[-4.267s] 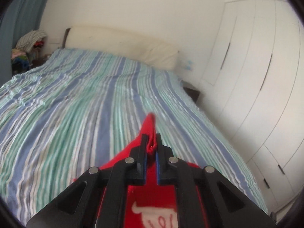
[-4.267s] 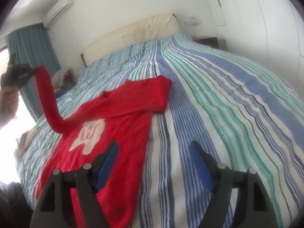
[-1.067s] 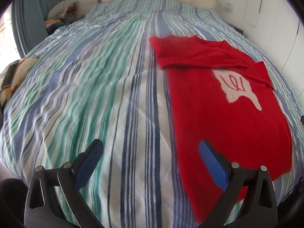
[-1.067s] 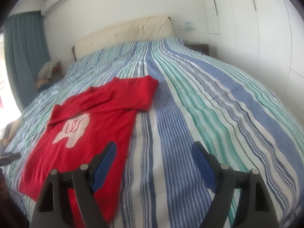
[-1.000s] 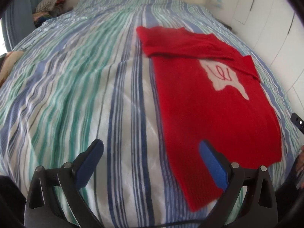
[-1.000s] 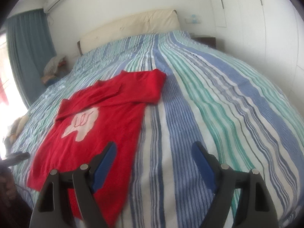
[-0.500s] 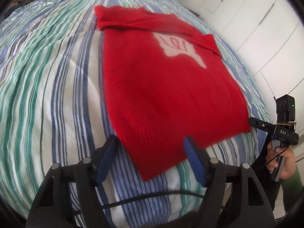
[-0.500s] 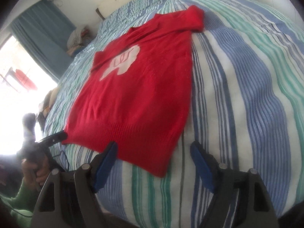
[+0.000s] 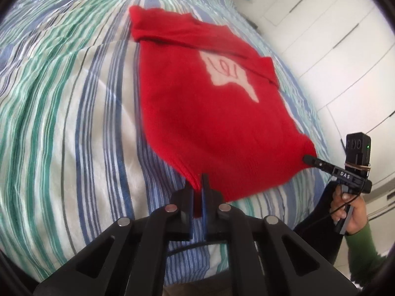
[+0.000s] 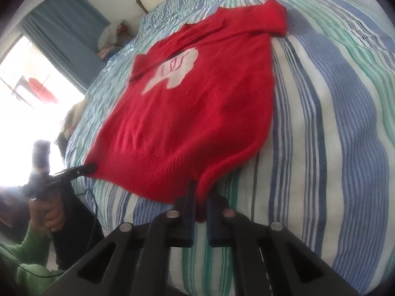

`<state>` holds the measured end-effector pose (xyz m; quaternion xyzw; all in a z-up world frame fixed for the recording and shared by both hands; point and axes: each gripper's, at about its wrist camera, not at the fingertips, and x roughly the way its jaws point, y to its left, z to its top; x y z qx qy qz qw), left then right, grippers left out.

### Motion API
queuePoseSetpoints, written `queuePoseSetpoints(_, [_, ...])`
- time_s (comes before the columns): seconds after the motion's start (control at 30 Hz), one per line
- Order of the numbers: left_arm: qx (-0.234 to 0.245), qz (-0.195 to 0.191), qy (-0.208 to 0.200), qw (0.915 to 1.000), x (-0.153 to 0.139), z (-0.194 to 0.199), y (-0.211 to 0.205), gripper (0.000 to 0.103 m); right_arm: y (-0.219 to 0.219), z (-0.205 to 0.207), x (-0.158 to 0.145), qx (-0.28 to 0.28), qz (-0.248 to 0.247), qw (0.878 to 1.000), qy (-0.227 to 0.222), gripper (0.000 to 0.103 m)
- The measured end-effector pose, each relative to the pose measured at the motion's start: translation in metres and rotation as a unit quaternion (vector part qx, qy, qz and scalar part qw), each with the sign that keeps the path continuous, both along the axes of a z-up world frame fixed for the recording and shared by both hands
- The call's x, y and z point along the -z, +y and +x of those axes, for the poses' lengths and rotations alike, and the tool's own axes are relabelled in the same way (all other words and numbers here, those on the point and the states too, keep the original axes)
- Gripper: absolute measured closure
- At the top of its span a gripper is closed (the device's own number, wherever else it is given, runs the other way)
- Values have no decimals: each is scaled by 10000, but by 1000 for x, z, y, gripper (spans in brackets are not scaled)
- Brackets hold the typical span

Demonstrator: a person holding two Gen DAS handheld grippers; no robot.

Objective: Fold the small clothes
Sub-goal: 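Grasp the sweater hem with the left gripper while the right gripper grasps it too, then fold the hem up onto the collar with both grippers and release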

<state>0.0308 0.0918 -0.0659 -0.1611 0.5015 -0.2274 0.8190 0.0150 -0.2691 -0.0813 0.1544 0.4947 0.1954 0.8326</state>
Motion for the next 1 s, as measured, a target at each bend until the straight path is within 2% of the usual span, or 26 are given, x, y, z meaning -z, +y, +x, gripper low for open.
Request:
queuePoseSetpoints(0.13, [-313,-308,-392,9983,-29,45,11,100,-11,28,-43,208,91,9980,-588,98])
queuePoseSetpoints(0.23, [-529,-357,-682,9956,-46,103,13,100,-24,71,-70,501,206,9937,-983,98])
queuePoseSetpoints(0.33, [-748,-309,-738,9940,-53,171,10,100,-28,130,-86,682,182,9894,-1267,98])
queuePoseSetpoints(0.53, [-1157,159,-575,9915,-41,285,-3,100,-29,260,-86,1105,85,9872,-1147,98])
queuePoseSetpoints(0.7, [-1315,590,-352,9889,-13,351,-18,98,-31,340,-58,1547,-19,9833,-960,98])
queuePoseSetpoints(0.73, [-1333,673,-208,9886,-5,362,-19,91,-32,351,-50,1626,39,9825,-909,98])
queuePoseSetpoints(0.77, [-1371,696,-57,9881,1,369,-18,90,-33,360,-41,1659,128,9824,-847,98])
queuePoseSetpoints(0.8, [-1418,625,80,9879,5,373,-15,83,-34,367,-34,1737,208,9815,-778,95])
queuePoseSetpoints(0.83, [-1468,472,159,9879,7,375,-9,71,-38,371,-28,1856,343,9792,-743,84])
queuePoseSetpoints(0.87, [-1550,314,143,9873,4,372,-2,62,-42,372,-25,1937,493,9771,-729,74])
queuePoseSetpoints(0.9, [-1697,287,46,9851,-2,366,5,37,-46,370,-27,1993,616,9747,-799,54])
queuePoseSetpoints(0.93, [-1878,340,-115,9816,-9,359,12,20,-48,365,-31,2023,692,9724,-936,47])
queuePoseSetpoints(1.0, [-2157,353,-459,9747,-23,344,26,15,-51,354,-44,1970,611,9716,-1158,47])
